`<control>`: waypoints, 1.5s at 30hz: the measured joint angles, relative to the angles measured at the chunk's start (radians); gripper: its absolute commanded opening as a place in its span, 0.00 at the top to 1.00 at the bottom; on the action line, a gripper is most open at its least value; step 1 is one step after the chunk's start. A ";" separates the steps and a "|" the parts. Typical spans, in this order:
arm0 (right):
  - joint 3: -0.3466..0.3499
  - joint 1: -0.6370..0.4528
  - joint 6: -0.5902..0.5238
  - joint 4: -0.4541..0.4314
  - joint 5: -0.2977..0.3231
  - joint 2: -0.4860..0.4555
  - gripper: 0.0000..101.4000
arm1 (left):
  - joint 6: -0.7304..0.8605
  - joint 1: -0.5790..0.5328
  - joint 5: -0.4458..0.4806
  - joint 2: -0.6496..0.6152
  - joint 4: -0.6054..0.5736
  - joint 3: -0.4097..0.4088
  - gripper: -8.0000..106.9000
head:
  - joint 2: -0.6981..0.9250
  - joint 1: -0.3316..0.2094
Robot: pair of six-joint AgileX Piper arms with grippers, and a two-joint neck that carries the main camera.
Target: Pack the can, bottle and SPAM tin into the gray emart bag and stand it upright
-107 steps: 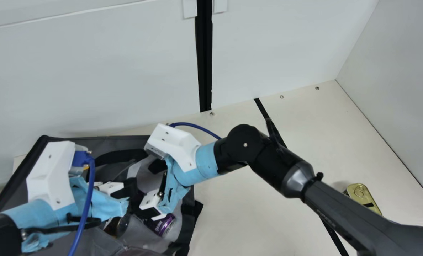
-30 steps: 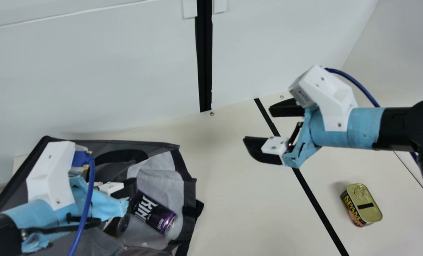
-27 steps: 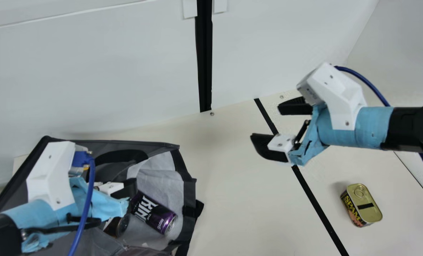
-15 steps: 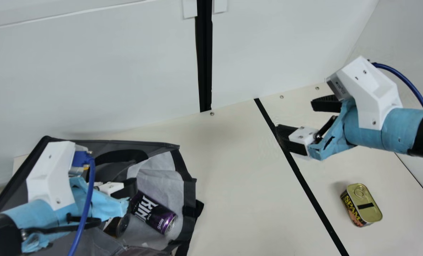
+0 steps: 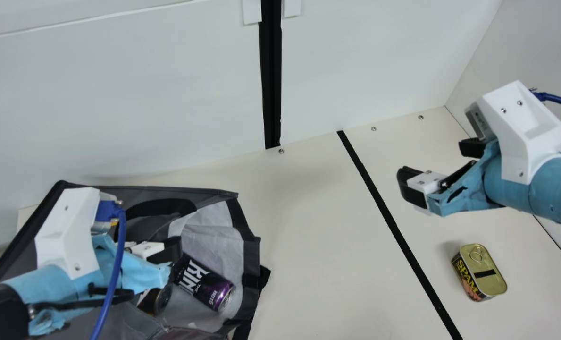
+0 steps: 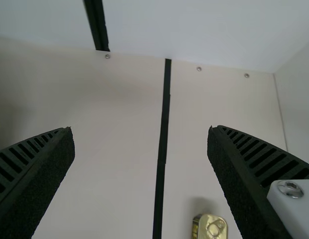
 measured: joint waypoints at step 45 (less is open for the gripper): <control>0.121 0.067 0.549 -0.466 0.063 -0.215 0.06 | 0.000 0.000 0.000 0.000 0.000 0.000 1.00 | 0.002 0.000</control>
